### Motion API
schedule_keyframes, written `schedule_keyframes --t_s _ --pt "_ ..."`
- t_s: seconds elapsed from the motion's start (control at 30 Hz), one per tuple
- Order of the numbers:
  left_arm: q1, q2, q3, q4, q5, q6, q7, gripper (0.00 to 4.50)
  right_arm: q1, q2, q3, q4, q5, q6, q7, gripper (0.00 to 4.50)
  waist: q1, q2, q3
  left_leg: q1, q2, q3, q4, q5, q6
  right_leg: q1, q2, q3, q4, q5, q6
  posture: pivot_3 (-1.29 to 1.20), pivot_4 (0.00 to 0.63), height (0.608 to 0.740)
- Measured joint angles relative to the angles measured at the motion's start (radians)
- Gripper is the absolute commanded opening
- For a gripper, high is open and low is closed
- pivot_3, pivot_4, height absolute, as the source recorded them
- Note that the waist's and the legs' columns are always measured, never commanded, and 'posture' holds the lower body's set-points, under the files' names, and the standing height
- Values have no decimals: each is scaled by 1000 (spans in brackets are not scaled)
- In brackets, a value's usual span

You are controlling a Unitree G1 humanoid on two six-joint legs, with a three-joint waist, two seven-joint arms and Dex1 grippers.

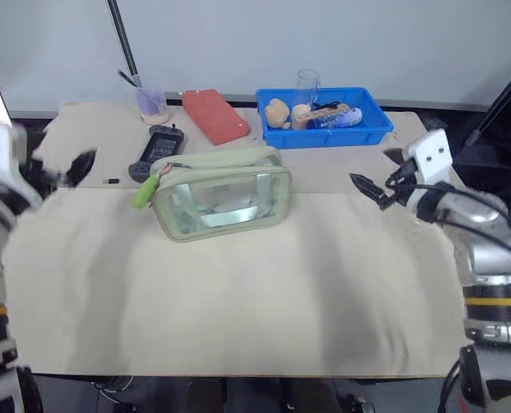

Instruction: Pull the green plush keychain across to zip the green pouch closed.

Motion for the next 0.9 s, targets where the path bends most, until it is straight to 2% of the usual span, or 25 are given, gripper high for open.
schedule_keyframes --t_s 0.13,0.27,0.4,0.5,0.6,0.83,0.87,0.9 --pt "-218 -17 -219 -123 -30 127 -101 4500 -123 -13 39 -158 143 183 89 4487 -1 0 0 -1 0 0 0 0 0 -1 0 0 0 0 0 0 150 740" --pt "-293 -26 -407 -182 14 143 -203 4500 -163 -9 68 -237 199 294 93 4487 -9 0 0 -1 0 0 -2 0 0 -2 1 1 1 0 -1 0 150 740" --pt "-286 -7 -587 -102 229 -33 -277 4500 -161 0 77 -317 248 369 75 4487 -8 0 0 -1 2 0 -2 0 0 -4 4 2 2 -1 -2 0 150 740" --pt "-293 -6 -643 11 346 -158 -314 4500 -149 -15 77 -374 267 398 62 4487 -3 0 0 -2 3 0 -2 0 0 -4 4 2 2 -1 -2 0 150 740" --pt "-314 -7 -647 89 410 -254 -358 3649 -118 -35 77 -403 267 412 50 4500 -1 0 0 -5 2 0 0 0 0 -5 3 2 1 -1 -2 0 150 740" --pt "-323 -34 -646 160 474 -378 -416 301 -84 -49 76 -434 267 419 22 4500 1 0 0 -6 1 0 2 0 0 -5 2 2 1 0 -1 0 150 740" --pt "-323 -37 -645 163 474 -390 -423 12 -84 -52 76 -437 267 419 20 4500 1 0 0 -6 1 0 2 0 0 -5 2 2 1 0 -1 0 150 740" --pt "-323 -40 -643 166 475 -400 -429 12 -84 -54 76 -438 267 419 19 4500 1 0 0 -6 1 0 2 0 0 -5 2 2 1 0 -1 0 150 740"
